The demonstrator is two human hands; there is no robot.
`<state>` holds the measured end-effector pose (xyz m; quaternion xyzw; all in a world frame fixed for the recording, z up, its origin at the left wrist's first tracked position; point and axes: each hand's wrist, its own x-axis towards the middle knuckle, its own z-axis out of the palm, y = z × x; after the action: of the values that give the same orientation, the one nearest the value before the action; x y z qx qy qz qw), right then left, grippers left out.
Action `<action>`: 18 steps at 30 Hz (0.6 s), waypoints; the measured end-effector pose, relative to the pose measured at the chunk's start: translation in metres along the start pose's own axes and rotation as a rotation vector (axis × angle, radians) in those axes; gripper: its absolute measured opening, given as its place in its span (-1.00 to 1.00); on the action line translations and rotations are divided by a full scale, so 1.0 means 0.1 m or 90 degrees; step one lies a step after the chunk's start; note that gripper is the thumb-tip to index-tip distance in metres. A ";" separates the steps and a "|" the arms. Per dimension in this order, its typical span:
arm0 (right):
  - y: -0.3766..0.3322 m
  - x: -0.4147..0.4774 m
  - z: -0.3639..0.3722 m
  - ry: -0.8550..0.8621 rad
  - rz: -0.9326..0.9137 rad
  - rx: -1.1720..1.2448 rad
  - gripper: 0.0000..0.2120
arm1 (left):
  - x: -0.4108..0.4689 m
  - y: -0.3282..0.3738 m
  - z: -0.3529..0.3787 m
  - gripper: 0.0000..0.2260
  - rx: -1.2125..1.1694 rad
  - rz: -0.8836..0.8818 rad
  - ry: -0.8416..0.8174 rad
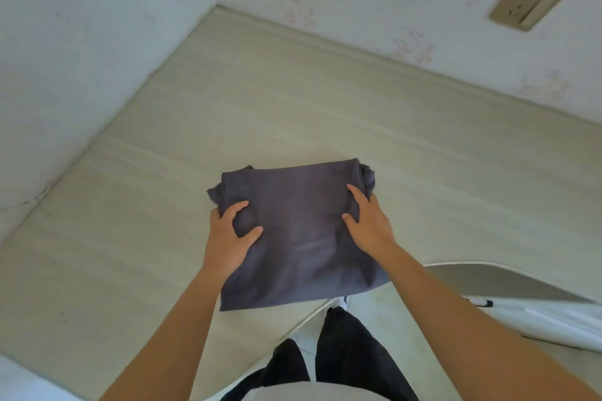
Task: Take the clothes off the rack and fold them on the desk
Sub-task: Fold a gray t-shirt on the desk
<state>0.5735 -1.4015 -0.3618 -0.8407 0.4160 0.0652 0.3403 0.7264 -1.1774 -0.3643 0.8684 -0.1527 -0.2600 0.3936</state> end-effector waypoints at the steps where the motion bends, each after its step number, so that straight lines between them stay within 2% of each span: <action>1: 0.08 -0.12 0.01 0.020 0.020 0.011 -0.42 | -0.03 0.00 0.04 -0.46 0.028 0.017 -0.024; 6: 0.64 -0.91 -0.03 0.087 0.102 0.076 -0.38 | -0.25 0.15 0.31 -0.29 0.198 0.111 -0.218; 8: 0.87 -1.19 -0.05 0.115 0.131 0.098 -0.36 | -0.36 0.27 0.45 -0.26 0.236 0.149 -0.263; 15: 1.85 -2.45 -0.07 0.214 0.330 0.176 -0.35 | -1.15 0.75 1.49 -0.22 0.306 0.312 -0.427; 18: 2.35 -3.12 0.04 0.258 0.423 0.189 -0.36 | -1.69 0.85 2.08 -0.21 0.385 0.373 -0.518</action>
<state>0.1975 -1.2938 -0.3637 -0.5980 0.7284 -0.0560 0.3297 0.4640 -1.2786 -0.3586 0.6941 -0.5927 -0.3977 0.0937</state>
